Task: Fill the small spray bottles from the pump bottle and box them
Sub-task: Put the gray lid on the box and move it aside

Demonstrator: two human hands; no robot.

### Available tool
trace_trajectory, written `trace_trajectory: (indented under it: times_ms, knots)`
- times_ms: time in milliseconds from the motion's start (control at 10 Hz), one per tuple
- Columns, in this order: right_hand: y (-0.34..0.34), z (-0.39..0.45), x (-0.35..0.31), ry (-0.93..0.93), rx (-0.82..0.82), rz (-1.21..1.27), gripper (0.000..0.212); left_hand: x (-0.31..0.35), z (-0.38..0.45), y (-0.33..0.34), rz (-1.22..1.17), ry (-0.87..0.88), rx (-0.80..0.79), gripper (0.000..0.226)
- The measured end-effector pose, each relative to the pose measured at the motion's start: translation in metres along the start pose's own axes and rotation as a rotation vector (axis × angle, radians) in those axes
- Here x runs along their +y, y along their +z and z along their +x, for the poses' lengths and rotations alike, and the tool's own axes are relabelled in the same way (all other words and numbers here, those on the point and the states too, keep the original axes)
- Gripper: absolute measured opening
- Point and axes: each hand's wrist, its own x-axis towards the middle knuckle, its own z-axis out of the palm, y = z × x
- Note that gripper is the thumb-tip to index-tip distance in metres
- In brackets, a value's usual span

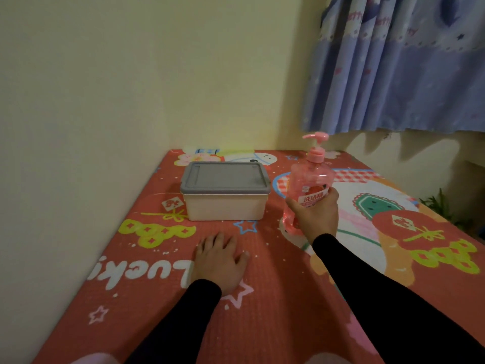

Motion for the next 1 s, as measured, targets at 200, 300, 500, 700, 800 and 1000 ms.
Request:
trace_trajectory:
  times_ms: [200,300,500,700,800,1000]
  knots:
    - [0.030,0.015,-0.002,0.005,-0.001,-0.004,0.101,0.000,-0.001,-0.001,0.001,-0.008,0.001,0.063]
    - [0.041,0.024,-0.003,0.027,-0.017,-0.005,0.102,0.000,0.000,-0.001,-0.001,-0.006,0.005,0.063]
    - [0.058,0.037,-0.003,0.061,-0.018,0.002,0.108,0.001,0.001,0.000,0.009,-0.011,0.021,0.062]
    - [0.069,0.044,-0.002,0.056,-0.009,-0.031,0.102,0.000,0.001,0.001,0.005,-0.015,0.014,0.063]
    - [0.071,0.044,-0.002,0.056,-0.003,-0.055,0.103,0.000,0.001,0.000,0.005,-0.017,0.012,0.062]
    - [0.068,0.043,-0.003,0.064,-0.019,-0.074,0.106,0.001,0.001,0.000,0.007,-0.020,0.016,0.063]
